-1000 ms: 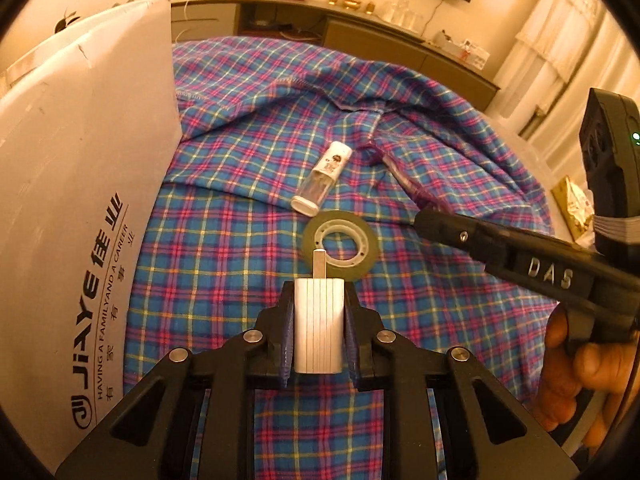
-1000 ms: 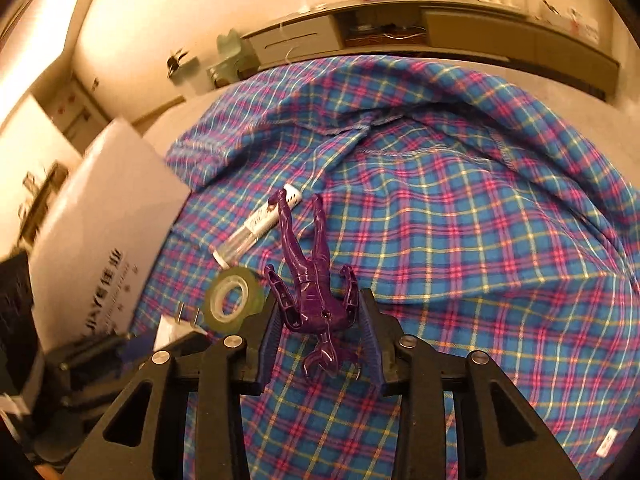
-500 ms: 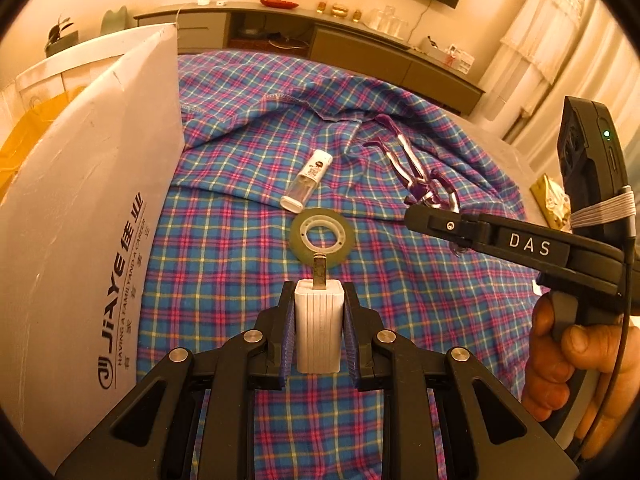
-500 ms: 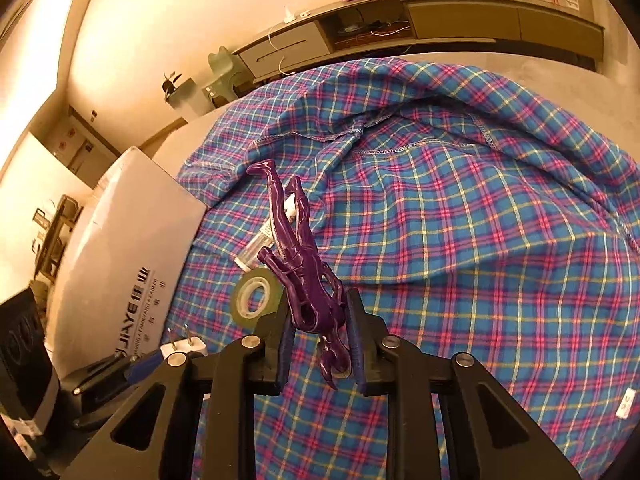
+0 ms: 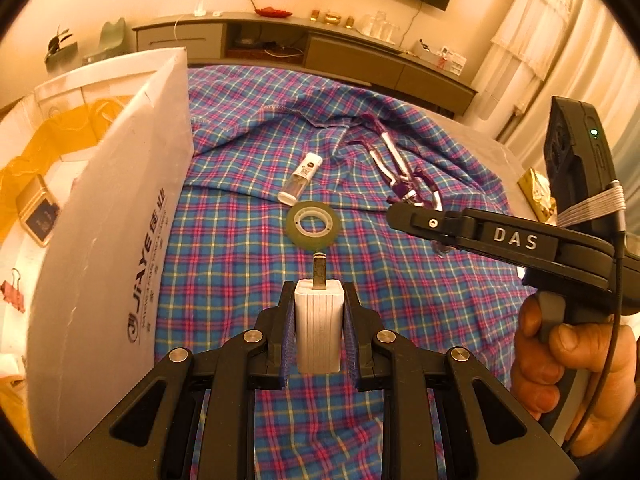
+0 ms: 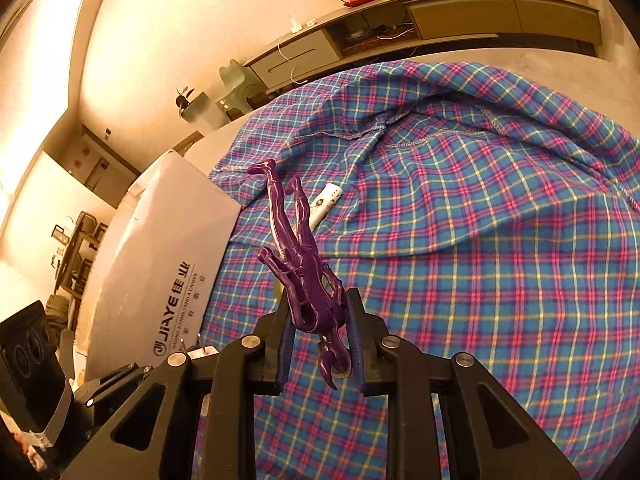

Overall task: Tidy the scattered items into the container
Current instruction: 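Lift the figure and plug and carry them toward the cardboard box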

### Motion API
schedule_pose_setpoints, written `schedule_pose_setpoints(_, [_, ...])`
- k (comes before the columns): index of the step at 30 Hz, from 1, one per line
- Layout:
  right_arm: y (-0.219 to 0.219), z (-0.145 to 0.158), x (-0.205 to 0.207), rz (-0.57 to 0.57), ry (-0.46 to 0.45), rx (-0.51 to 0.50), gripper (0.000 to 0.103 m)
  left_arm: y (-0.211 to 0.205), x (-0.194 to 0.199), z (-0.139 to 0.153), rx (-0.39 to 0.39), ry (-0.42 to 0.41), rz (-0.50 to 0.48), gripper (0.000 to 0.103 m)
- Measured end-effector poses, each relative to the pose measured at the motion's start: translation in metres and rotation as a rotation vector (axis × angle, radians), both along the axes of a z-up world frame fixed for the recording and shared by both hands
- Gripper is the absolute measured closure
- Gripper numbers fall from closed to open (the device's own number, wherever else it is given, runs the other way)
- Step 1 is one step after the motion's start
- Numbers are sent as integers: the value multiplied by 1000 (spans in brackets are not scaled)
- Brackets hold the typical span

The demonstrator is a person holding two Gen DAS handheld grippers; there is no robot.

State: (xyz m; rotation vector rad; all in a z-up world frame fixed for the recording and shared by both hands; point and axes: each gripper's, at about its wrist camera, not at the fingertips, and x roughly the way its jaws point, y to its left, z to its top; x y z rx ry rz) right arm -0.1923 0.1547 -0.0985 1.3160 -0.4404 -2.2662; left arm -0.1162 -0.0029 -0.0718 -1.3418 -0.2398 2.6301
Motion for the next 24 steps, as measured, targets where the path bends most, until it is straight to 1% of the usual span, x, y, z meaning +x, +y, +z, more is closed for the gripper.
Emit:
schedule_pose_setpoints(12, [-1,17,23,2,31,-52,78,2,36,23,-33,26,-11,81])
schedule_pose_setpoints(24, [-3,26,59,12,55,-101,78,13,72,50,-58,76,-37,81])
